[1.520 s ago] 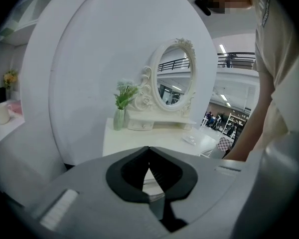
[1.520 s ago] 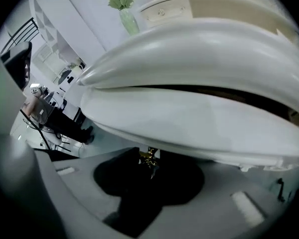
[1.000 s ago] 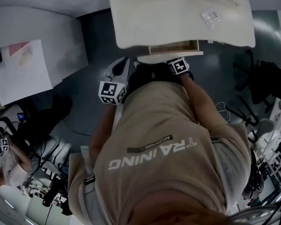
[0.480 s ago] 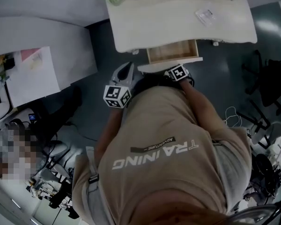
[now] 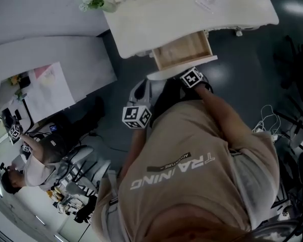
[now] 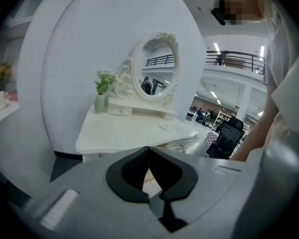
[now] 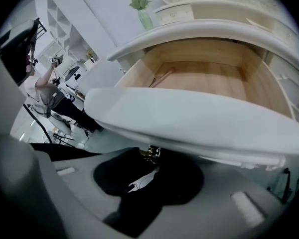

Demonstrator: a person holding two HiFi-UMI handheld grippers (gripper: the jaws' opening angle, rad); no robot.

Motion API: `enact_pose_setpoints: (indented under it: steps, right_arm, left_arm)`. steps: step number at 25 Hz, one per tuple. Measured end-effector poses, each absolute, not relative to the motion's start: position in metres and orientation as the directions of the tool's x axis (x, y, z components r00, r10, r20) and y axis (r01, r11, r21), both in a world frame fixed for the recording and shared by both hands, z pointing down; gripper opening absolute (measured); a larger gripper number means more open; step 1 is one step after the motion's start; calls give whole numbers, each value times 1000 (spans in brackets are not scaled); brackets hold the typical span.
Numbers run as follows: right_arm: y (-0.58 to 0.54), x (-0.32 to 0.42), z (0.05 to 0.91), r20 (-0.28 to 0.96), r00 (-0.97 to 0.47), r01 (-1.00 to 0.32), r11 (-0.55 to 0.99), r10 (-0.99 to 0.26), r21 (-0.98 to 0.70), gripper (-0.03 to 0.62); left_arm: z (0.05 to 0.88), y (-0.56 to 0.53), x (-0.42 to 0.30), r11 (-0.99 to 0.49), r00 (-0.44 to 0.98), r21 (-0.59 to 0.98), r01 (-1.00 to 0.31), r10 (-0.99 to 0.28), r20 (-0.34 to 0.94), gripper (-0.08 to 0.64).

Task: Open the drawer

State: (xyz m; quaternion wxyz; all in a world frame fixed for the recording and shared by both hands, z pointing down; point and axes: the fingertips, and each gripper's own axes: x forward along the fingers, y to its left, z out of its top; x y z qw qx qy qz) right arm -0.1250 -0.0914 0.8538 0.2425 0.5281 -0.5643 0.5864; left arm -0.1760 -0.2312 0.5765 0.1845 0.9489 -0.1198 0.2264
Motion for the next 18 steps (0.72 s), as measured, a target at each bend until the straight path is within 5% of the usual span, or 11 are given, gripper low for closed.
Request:
enact_pose_setpoints:
  steps: [9, 18]
  right_arm:
    - [-70, -138, 852, 914, -288, -900, -245, -286, -361, 135]
    - [-53, -159, 813, 898, -203, -832, -415, -390, -369, 137]
  left_arm:
    - [569, -218, -222, -879, 870, 315, -358, -192, 454, -2]
    - [559, -201, -273, -938, 922, 282, -202, -85, 378, -2]
